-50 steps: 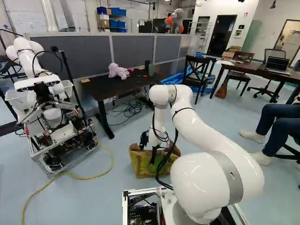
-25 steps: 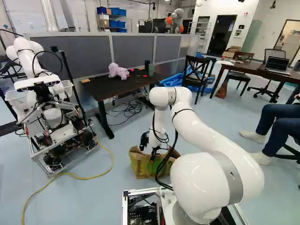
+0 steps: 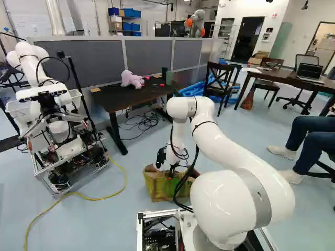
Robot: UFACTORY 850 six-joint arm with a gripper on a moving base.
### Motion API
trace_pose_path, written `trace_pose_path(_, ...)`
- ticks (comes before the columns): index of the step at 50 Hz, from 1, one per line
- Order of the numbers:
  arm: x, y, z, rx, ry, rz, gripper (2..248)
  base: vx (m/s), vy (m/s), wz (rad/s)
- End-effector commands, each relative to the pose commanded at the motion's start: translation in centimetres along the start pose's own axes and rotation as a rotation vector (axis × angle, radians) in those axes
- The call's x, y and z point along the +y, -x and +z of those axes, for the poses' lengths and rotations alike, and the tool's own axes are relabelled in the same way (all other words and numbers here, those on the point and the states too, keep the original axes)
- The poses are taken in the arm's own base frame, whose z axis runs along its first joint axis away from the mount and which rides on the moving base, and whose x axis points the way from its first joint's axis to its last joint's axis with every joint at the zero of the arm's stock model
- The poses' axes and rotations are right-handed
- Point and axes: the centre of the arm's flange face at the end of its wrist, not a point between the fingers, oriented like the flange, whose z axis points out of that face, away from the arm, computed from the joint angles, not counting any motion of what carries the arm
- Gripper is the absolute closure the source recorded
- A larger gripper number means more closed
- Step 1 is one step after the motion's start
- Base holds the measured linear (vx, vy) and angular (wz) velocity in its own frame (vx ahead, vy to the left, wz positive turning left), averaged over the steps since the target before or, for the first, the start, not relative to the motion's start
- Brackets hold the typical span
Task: Pick up the bag on the ground and place it on the table
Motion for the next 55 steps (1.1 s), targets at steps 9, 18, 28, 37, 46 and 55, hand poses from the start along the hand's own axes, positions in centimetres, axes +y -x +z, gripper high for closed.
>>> trace_pose_path(9,-0.1,-0.1,-1.2,0.001,0.001,0.000,224,0.000,0.000,0.000)
trace_pose_path(18,-0.2,-0.3,-2.6,0.001,0.004,-0.001,224,0.000,0.000,0.000)
trace_pose_path(28,-0.9,-1.0,-4.0,0.000,-0.001,-0.016,224,0.000,0.000,0.000)
trace_pose_path(37,-2.1,-2.5,-5.2,-0.004,-0.008,-0.051,224,0.000,0.000,0.000)
trace_pose_path(46,-3.4,-4.3,-6.3,-0.007,-0.013,-0.079,224,0.000,0.000,0.000)
trace_pose_path(55,-4.9,-5.9,-7.4,-0.018,-0.017,-0.082,224,0.000,0.000,0.000)
